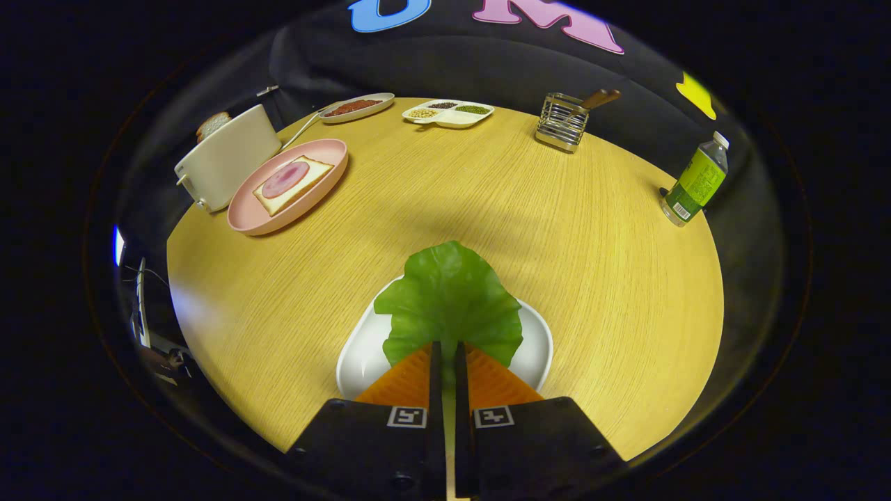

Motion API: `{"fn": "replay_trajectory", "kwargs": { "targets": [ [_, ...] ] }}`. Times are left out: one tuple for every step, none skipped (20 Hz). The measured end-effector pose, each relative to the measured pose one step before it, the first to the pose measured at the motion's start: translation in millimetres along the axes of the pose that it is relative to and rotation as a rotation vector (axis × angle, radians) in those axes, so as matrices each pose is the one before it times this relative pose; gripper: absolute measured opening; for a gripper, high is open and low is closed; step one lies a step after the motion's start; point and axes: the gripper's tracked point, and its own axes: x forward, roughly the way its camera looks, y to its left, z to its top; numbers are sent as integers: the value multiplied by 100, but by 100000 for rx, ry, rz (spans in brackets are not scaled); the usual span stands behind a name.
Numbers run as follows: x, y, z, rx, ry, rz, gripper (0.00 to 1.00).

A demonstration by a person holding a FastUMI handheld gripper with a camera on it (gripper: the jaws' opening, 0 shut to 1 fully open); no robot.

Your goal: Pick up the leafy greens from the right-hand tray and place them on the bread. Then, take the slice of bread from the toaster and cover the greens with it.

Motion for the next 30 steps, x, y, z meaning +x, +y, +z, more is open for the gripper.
{"fn": "replay_trajectory", "kwargs": {
  "targets": [
    [-220, -36, 1, 19, 75, -506, 10],
    [-175, 77, 116, 583, -600, -549, 6],
    [-518, 392, 344, 969, -1220, 895, 6],
    [-593, 315, 432, 634, -1386, 376, 6],
    [-735, 346, 416, -226, -1304, 558, 6],
    [-746, 357, 647, -756, -1596, 259, 6],
    [-717, 389, 779, -596, -1692, -51, 6],
    [-677, 662, 875, -97, -1791, 592, 6],
    [-688, 787, 980, 176, -1828, 425, 6],
    [-501, 1002, 968, 423, -1791, 880, 6],
    [-462, 1100, 1130, 479, -1943, 1194, 6],
    [-367, 1178, 1127, 257, -1938, 1385, 6],
    [-181, 1453, 1228, -49, -1875, 1862, 6],
    [35, 1444, 1043, -606, -1636, 1558, 7],
    [69, 1265, 971, -1110, -866, 1254, 6],
    [223, 1233, 991, -1338, -911, 1330, 6],
    [452, 1207, 891, -1220, -662, 1183, 6],
    [466, 1158, 774, -875, -163, 1303, 6],
    [616, 1001, 748, -981, -265, 775, 6],
    [705, 860, 656, -875, 96, 641, 6],
    [863, 752, 531, -886, 697, 242, 6],
    [846, 496, 396, -742, 777, 7, 6],
    [1124, 681, 477, -502, 750, 255, 6],
    [1002, 508, 383, -335, 902, 68, 7],
    [962, 447, 313, -83, 631, 396, 6],
    [1247, 582, 239, -50, 1626, 466, 7],
    [871, 369, 239, 31, 1003, 120, 7],
    [862, 219, 133, -230, 971, -68, 7],
    [825, 203, 175, -261, 905, -452, 7],
    [745, 66, 184, -207, 605, -706, 7]
  ]
}}
